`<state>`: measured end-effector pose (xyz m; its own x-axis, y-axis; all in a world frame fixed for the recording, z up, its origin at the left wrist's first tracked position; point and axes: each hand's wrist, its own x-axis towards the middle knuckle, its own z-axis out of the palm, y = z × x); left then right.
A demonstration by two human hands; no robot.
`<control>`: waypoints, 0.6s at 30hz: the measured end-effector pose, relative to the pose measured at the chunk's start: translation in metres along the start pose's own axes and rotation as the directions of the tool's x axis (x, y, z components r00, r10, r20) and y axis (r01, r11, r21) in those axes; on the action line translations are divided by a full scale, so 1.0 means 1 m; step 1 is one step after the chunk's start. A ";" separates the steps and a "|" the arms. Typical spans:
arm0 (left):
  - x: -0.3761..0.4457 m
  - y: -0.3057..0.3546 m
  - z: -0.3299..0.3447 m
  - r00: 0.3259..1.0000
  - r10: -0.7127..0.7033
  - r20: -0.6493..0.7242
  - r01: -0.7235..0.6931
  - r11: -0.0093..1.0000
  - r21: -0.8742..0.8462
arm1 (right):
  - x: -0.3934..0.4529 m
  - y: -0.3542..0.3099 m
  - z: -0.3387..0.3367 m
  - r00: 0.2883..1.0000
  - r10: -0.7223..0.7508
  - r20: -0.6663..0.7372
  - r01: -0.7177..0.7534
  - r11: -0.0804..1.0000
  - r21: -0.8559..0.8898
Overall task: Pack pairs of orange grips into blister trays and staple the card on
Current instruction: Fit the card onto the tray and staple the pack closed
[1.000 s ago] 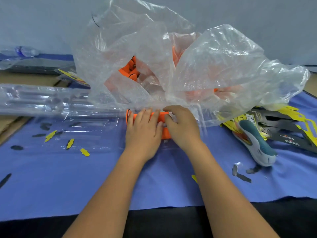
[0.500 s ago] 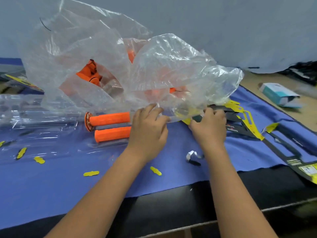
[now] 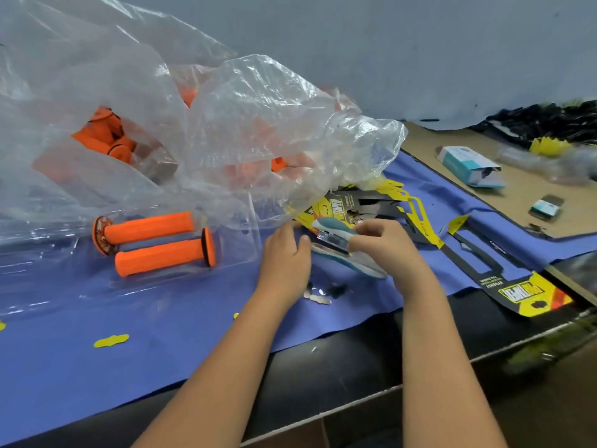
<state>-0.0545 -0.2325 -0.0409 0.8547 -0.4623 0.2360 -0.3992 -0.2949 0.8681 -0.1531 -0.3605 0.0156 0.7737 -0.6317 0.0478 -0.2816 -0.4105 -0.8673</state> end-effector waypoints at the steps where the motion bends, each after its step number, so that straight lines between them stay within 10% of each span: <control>1: -0.001 0.000 0.000 1.000 0.007 0.008 -0.007 1.000 -0.006 | 0.002 0.001 -0.006 0.999 0.005 -0.039 -0.002 0.996 0.092; 6: 0.001 -0.001 0.001 0.998 0.004 0.056 -0.009 0.997 0.080 | 0.024 0.016 -0.035 0.898 0.112 -0.426 0.021 0.955 0.295; 12: 0.001 -0.002 0.002 0.991 0.031 0.127 -0.059 0.973 0.222 | 0.043 0.037 -0.042 0.486 0.397 -0.778 -0.064 0.904 0.422; 15: 0.000 -0.003 0.002 0.990 0.032 0.140 -0.067 0.964 0.256 | 0.043 0.038 -0.033 0.510 0.257 -0.821 -0.187 0.965 0.185; 18: 0.001 -0.003 0.002 0.990 0.030 0.140 -0.064 0.966 0.249 | 0.040 0.029 -0.008 0.751 -0.021 -0.660 -0.235 0.925 -0.298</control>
<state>-0.0528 -0.2336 -0.0441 0.7875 -0.5836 0.1983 -0.5235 -0.4635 0.7150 -0.1347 -0.4034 -0.0034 0.2130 -0.8995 0.3814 -0.6117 -0.4272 -0.6659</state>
